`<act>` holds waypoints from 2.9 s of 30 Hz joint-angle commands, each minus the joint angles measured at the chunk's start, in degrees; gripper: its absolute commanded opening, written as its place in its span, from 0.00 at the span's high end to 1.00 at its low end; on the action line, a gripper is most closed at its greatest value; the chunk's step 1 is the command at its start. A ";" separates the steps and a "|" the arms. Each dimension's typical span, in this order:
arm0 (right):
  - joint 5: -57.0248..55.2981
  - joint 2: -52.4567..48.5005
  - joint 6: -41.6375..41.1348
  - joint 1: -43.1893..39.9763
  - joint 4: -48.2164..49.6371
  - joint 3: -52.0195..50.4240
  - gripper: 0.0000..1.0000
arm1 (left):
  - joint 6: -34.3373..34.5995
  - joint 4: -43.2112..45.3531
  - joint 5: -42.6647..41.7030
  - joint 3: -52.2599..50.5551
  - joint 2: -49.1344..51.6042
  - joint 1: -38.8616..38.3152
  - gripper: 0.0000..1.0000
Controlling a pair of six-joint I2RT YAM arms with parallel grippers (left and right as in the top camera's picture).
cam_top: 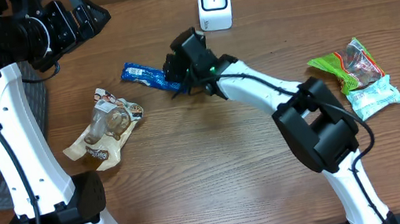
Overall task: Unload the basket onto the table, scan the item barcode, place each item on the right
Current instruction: 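Move the right gripper left and grasp the blue Oreo pack, then lift the blue Oreo pack and hold it over the white scanner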
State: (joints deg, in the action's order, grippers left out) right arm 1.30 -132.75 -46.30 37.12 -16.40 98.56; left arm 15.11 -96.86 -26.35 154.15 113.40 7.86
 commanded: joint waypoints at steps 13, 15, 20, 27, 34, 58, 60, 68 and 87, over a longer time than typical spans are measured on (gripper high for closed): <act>0.26 -1.11 -3.21 1.36 -7.78 -0.22 0.42 | 0.76 0.07 -0.04 0.83 -0.90 -0.37 0.01; 0.26 -1.11 -2.93 1.66 -8.09 -0.24 0.42 | 0.76 0.07 -0.04 0.83 -0.90 -0.37 0.00; 2.40 -1.11 5.99 1.88 -4.09 -0.24 0.28 | 0.76 0.07 -0.04 0.83 -0.90 -0.37 0.00; 3.67 -2.40 9.70 2.14 -3.17 -0.24 0.30 | 0.76 0.07 -0.04 0.83 -0.90 -0.37 0.00; 4.48 -3.41 7.28 2.14 -5.51 -0.24 0.82 | 0.76 0.07 -0.04 0.83 -0.90 -0.37 0.00; 3.26 10.71 51.98 -11.13 -45.66 2.84 0.28 | 0.76 0.07 -0.04 0.83 -0.90 -0.37 0.00; 3.28 10.73 54.66 -11.17 -44.85 3.65 0.18 | 0.76 0.07 -0.04 0.83 -0.90 -0.37 0.00; 16.46 10.40 71.69 -11.10 -37.81 6.97 0.00 | 0.76 0.07 -0.04 0.83 -0.90 -0.37 0.00; 21.79 2.67 85.77 -11.87 -35.34 3.58 0.32 | 0.76 0.07 -0.04 0.83 -0.90 -0.37 0.00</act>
State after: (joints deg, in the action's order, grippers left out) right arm 22.44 -128.95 38.11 25.85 -51.70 102.56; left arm 15.11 -96.86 -26.33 154.15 113.40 7.86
